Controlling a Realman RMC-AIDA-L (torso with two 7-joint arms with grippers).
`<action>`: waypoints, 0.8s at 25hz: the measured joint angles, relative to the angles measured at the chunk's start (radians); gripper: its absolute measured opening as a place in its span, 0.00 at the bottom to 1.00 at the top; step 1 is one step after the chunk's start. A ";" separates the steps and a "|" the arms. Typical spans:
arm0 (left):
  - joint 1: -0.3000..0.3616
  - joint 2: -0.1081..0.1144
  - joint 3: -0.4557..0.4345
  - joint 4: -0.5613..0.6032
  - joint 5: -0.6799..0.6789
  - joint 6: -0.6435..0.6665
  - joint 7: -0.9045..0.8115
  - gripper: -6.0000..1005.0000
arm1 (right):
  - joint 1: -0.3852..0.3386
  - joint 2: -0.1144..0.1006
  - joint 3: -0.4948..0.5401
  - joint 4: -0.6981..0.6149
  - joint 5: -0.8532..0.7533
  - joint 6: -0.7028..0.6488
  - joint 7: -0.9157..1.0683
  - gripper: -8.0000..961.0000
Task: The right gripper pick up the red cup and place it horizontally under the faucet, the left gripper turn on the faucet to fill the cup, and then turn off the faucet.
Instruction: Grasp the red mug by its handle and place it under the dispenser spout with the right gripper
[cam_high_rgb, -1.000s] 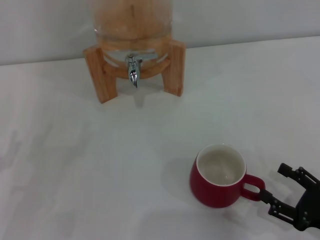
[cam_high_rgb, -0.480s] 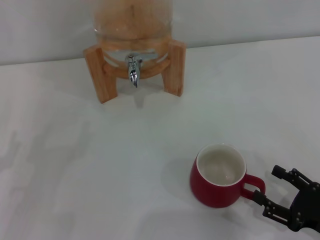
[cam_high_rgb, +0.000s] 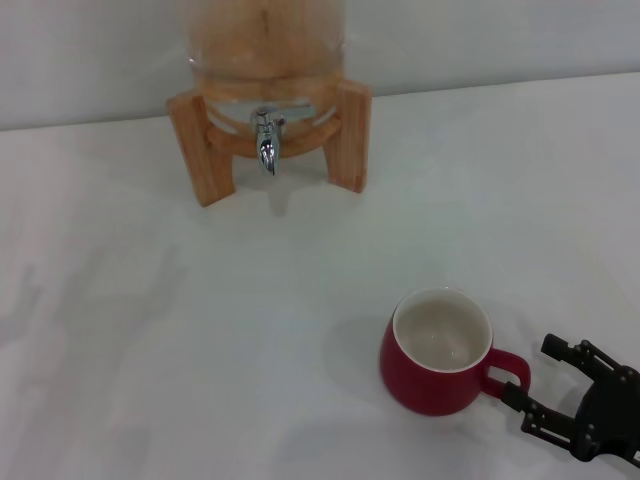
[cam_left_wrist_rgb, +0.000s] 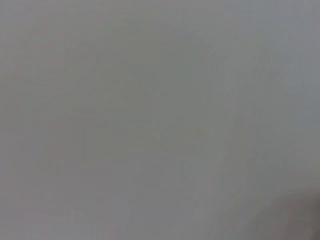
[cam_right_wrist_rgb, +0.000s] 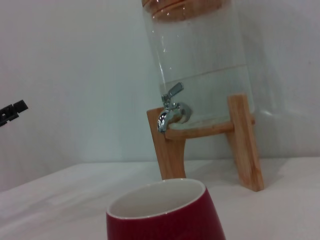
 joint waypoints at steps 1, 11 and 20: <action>0.000 0.000 0.000 0.000 0.001 0.001 0.000 0.84 | 0.000 0.000 0.000 -0.003 0.000 0.006 0.000 0.91; 0.001 -0.001 0.000 0.001 0.002 0.002 -0.001 0.84 | 0.000 0.000 0.004 -0.030 0.005 0.040 -0.004 0.91; 0.000 -0.001 0.000 0.002 0.002 0.002 -0.001 0.84 | 0.000 0.000 0.010 -0.048 0.013 0.062 -0.005 0.91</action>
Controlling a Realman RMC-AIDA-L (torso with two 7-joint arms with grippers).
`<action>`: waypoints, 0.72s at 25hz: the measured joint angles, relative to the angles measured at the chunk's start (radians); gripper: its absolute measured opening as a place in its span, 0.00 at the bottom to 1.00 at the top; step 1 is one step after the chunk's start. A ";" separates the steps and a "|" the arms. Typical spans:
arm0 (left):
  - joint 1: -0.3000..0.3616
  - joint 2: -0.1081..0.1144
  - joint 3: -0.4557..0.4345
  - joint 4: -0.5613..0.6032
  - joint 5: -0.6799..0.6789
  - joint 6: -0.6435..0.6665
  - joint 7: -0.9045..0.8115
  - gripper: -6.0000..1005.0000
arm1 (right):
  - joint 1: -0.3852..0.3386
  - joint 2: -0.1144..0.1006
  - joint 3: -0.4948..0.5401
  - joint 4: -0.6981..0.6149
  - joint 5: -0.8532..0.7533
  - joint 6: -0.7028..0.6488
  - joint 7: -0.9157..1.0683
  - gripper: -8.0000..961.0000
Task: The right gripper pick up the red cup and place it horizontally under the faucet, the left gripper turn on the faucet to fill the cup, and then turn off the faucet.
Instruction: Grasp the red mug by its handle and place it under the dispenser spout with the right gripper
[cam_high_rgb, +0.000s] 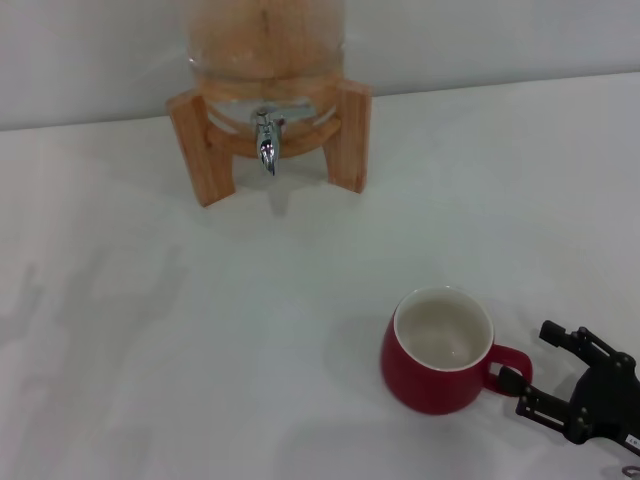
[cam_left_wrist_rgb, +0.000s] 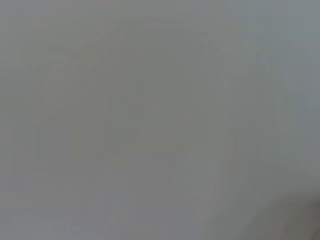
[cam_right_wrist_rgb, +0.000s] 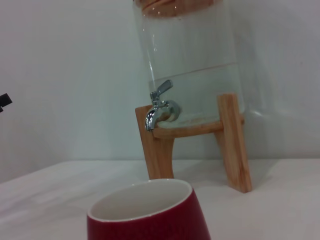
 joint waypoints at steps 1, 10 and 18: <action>0.000 0.000 0.000 0.000 0.000 0.000 0.000 0.84 | 0.000 0.000 0.001 0.000 0.000 0.001 0.000 0.91; -0.002 0.000 0.000 -0.002 0.000 -0.002 0.000 0.84 | 0.000 0.000 0.014 -0.003 0.012 0.012 -0.004 0.91; -0.005 0.000 0.000 -0.002 0.000 -0.002 0.000 0.84 | 0.006 0.000 0.038 -0.004 0.014 0.014 -0.009 0.91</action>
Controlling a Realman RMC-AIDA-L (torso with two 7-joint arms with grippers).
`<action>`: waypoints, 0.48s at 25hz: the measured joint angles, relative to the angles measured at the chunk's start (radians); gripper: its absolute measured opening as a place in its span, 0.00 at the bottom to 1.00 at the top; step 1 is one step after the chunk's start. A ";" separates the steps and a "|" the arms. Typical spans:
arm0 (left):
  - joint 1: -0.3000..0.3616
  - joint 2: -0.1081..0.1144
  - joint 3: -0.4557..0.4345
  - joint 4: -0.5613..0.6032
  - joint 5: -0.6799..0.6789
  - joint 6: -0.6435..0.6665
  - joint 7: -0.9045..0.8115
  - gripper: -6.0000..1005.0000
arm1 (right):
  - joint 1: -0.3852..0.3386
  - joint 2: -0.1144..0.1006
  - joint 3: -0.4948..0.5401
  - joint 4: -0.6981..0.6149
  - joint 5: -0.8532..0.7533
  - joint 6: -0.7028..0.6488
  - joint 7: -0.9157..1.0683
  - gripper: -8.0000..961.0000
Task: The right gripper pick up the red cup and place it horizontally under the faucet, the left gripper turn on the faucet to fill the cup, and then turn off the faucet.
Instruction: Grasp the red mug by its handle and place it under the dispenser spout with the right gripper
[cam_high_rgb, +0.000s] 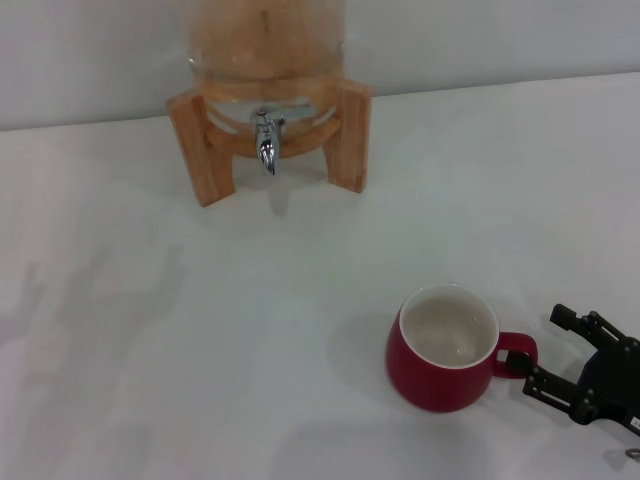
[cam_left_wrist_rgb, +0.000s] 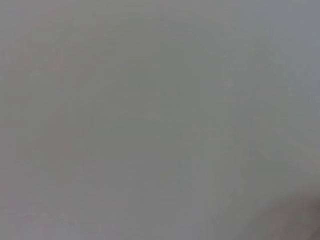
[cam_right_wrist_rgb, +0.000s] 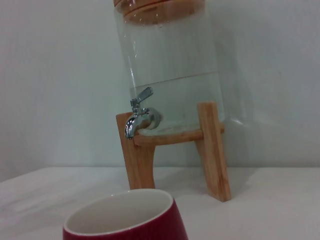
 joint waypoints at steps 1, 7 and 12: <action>0.000 0.000 0.000 0.000 0.000 0.000 0.000 0.84 | 0.001 0.000 0.000 -0.001 0.000 0.002 0.000 0.91; -0.001 0.000 0.000 0.000 0.000 -0.001 0.001 0.84 | 0.004 0.000 -0.002 -0.031 -0.005 0.021 0.000 0.90; 0.003 0.000 0.000 0.001 0.000 -0.001 0.001 0.84 | 0.004 0.000 -0.007 -0.049 -0.009 0.039 0.000 0.88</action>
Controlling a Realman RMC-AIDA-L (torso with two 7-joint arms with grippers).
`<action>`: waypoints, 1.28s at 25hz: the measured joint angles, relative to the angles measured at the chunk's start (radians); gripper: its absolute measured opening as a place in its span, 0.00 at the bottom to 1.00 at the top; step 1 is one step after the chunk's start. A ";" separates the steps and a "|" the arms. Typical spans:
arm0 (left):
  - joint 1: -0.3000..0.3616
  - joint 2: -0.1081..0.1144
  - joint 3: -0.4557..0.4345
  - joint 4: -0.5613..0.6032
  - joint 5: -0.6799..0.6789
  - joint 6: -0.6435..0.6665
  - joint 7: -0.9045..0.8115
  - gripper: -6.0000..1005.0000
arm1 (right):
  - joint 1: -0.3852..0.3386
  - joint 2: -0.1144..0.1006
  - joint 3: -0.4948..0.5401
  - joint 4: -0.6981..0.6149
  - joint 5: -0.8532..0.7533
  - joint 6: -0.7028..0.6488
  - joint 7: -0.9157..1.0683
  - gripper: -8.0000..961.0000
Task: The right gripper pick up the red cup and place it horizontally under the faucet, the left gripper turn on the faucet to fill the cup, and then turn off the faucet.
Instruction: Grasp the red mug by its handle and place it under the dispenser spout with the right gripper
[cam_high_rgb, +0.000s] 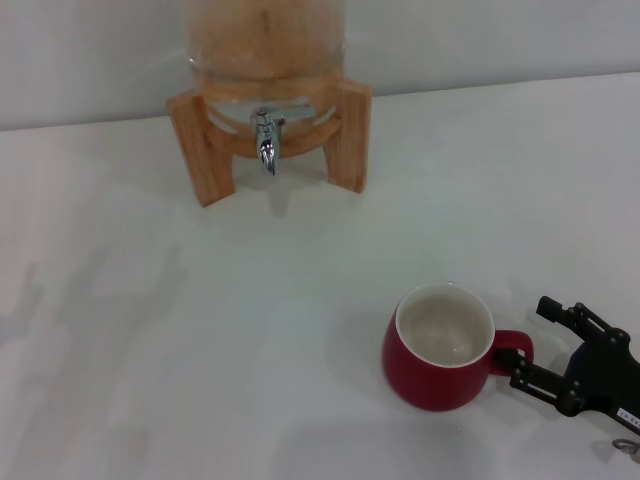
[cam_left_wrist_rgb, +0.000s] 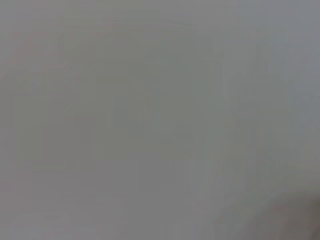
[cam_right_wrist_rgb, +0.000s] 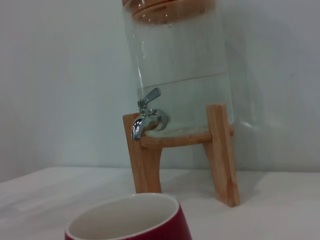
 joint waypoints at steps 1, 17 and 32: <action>0.001 0.000 0.000 0.000 0.000 0.000 0.000 0.84 | 0.000 0.000 0.000 0.000 0.000 0.000 0.000 0.88; -0.001 0.000 0.009 0.001 0.001 0.002 0.000 0.84 | 0.001 0.000 0.009 -0.001 0.008 0.020 0.000 0.80; 0.000 0.000 0.009 0.005 0.002 0.002 -0.001 0.84 | 0.010 -0.002 0.003 -0.002 0.000 0.012 0.006 0.70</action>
